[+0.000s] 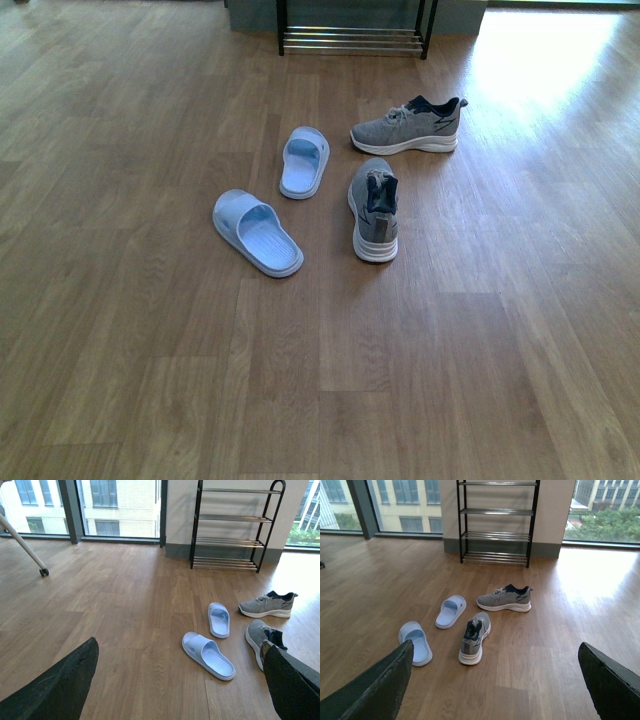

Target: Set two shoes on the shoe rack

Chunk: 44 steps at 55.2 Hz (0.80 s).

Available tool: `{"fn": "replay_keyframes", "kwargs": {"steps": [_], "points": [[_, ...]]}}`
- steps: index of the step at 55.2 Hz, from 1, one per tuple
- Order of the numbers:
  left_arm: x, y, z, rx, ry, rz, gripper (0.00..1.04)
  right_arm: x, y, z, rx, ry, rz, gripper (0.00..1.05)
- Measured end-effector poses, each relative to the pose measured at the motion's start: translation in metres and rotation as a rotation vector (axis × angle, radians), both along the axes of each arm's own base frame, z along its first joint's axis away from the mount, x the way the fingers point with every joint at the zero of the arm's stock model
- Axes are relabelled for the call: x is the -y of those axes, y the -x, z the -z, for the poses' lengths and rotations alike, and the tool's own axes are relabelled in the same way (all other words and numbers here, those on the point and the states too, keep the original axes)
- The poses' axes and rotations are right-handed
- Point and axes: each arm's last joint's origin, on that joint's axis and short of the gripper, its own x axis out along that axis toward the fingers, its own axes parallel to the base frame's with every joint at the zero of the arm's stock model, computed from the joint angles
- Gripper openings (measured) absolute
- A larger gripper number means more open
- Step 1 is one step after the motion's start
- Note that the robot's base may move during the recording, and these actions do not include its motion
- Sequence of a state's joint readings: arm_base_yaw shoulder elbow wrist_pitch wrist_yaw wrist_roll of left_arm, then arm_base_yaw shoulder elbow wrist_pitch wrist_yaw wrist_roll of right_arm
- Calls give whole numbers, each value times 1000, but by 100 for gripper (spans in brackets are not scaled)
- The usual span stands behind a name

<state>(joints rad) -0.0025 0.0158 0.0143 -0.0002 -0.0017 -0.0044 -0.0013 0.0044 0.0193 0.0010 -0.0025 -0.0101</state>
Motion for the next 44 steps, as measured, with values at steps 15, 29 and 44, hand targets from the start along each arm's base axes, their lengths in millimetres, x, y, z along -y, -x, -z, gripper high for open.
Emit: {"fn": "replay_keyframes", "kwargs": {"steps": [15, 29, 44], "points": [[0, 0, 0, 0, 0, 0, 95, 0, 0, 0, 0, 0, 2, 95], [0, 0, 0, 0, 0, 1, 95, 0, 0, 0, 0, 0, 2, 95], [0, 0, 0, 0, 0, 2, 95, 0, 0, 0, -1, 0, 3, 95]]}}
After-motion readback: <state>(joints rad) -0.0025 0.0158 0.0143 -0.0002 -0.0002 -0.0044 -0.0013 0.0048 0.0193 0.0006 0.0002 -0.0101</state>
